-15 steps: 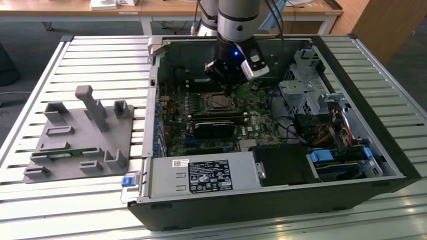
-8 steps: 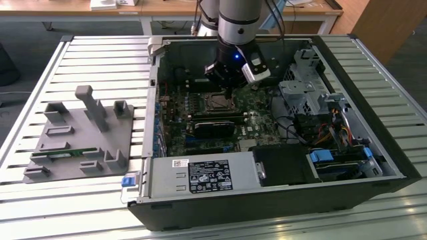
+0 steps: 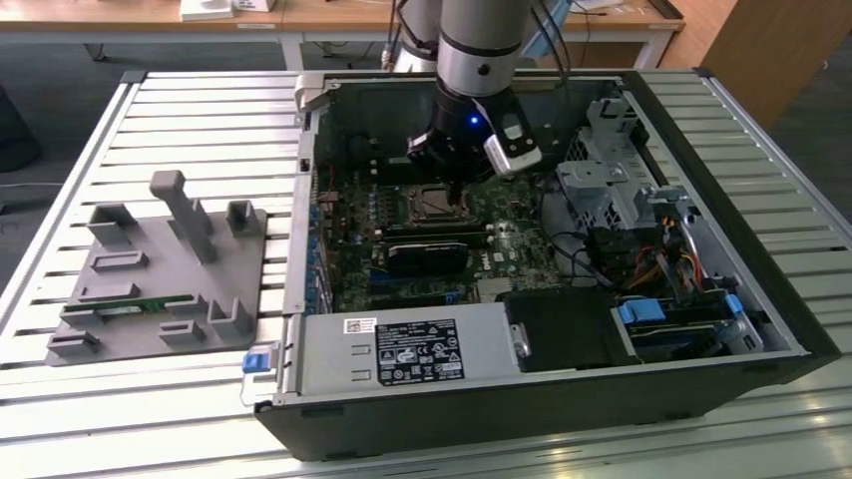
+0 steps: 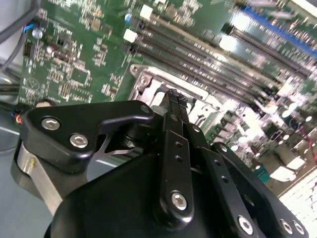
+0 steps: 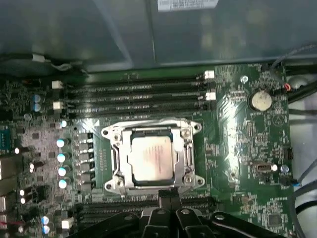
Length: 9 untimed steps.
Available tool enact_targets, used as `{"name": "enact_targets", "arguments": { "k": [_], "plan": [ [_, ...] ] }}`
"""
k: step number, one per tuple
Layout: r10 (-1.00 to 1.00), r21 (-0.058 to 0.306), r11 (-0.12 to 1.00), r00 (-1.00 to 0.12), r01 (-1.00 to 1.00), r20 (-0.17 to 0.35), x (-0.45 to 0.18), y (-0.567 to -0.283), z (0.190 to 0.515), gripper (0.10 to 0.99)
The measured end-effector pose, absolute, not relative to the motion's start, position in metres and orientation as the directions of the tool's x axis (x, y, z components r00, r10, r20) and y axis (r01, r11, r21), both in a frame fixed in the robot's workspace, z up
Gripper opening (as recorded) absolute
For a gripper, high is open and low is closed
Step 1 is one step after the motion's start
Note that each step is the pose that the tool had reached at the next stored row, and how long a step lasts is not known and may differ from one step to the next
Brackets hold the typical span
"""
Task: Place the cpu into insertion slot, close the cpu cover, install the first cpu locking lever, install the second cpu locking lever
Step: 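Install the second cpu locking lever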
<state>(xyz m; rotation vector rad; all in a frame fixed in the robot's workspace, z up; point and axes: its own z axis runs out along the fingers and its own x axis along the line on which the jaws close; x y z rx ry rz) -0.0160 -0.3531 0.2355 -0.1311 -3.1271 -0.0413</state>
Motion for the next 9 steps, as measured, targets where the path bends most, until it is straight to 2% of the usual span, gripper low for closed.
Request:
{"name": "enact_targets", "arguments": {
  "k": [9],
  "plan": [
    [0.082, 0.026, 0.996, -0.997, 0.083, 0.013, -0.0249, -0.3639, 0.2349, 0.106]
  ]
}}
